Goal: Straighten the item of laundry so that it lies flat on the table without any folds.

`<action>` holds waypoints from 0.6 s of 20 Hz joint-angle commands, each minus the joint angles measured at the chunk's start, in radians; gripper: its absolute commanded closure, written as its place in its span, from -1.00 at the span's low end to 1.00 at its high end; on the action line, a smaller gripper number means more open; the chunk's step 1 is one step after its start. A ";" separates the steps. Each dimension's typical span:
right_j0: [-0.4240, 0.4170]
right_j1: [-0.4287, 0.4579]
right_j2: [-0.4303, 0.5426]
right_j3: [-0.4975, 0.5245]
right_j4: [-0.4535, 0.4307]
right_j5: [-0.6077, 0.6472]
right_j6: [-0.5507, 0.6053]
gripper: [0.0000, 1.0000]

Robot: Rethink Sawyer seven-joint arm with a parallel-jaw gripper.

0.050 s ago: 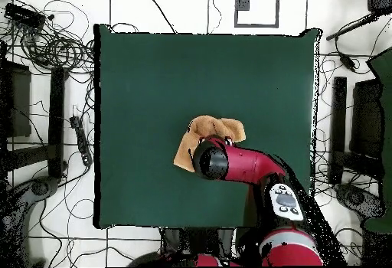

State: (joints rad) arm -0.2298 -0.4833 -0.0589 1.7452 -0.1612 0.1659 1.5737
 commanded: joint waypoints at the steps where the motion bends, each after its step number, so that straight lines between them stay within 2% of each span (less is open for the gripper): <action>1: 0.020 0.138 0.069 0.011 0.014 -0.087 0.193 -1.00; 12: 0.030 0.143 0.059 0.009 0.011 -0.119 0.179 -1.00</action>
State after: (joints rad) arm -0.2280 -0.4528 -0.0593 1.7454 -0.1614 0.0871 1.5737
